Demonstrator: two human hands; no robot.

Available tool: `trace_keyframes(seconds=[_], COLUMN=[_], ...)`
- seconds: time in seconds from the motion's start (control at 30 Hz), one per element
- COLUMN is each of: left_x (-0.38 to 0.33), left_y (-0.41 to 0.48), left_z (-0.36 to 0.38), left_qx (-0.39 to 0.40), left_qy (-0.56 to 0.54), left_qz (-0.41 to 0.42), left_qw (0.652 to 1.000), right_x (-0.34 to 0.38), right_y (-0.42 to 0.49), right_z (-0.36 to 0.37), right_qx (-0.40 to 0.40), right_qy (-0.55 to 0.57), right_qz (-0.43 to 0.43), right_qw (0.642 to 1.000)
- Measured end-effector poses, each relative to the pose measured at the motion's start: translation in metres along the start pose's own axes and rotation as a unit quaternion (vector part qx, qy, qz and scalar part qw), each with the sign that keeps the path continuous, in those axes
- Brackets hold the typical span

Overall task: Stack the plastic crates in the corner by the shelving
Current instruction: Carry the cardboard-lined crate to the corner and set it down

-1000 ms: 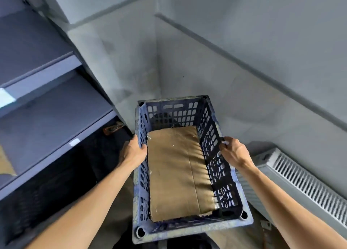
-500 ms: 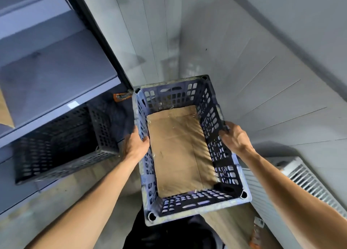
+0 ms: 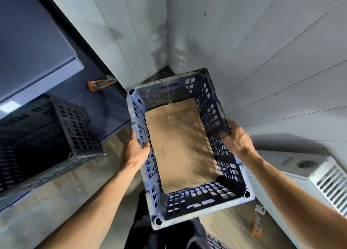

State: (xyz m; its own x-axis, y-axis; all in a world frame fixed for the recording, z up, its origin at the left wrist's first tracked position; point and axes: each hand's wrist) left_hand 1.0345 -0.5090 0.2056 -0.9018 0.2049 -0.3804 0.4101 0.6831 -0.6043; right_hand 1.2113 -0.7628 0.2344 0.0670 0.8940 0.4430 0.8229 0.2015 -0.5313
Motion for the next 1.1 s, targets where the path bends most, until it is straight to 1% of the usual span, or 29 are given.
trace_keyframes(seconds=[0.13,0.33,0.6,0.73,0.87,0.97,1.07,1.1], left_x=[0.005,0.014,0.036,0.046,0.050,0.051,0.050,0.050], left_y=[0.026,0.063,0.107,0.122,0.132,0.143,0.155,0.159], left_z=[0.028,0.067,0.109,0.124,0.135,0.143,0.153,0.157], left_qx=[0.008,0.021,0.033,0.024,0.029,0.029,0.036,0.036], left_qy=[0.007,0.032,0.081,0.090,0.086,0.087,0.081,0.077], left_qz=[0.019,0.006,-0.014,-0.017,-0.019,-0.027,-0.022,-0.019], left_qw=[1.000,0.999,0.996,0.996,0.996,0.995,0.996,0.996], right_x=[-0.020,-0.051,-0.072,-0.079,-0.081,-0.079,-0.078,-0.076], right_y=[0.028,0.074,0.128,0.144,0.157,0.169,0.185,0.189], right_z=[0.025,0.067,0.118,0.135,0.144,0.148,0.151,0.152], right_qx=[-0.008,0.001,0.005,0.018,0.043,0.036,0.045,0.050], right_qy=[0.006,-0.027,-0.043,-0.053,-0.004,-0.048,-0.035,-0.049], right_qz=[0.007,-0.001,-0.009,-0.007,0.016,0.003,0.002,0.007], right_qw=[1.000,1.000,0.999,0.998,0.999,0.998,0.998,0.998])
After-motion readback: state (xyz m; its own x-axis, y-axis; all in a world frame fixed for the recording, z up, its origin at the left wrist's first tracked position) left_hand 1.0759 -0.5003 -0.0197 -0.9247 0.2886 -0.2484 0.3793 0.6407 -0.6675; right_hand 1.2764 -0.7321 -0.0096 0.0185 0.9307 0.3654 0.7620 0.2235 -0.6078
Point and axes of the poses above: each hand's wrist, its own y-axis towards the middle knuckle, its own z-axis out of the palm, x = y × z, and after that the axes turned 3 degrees about -x, right-handed
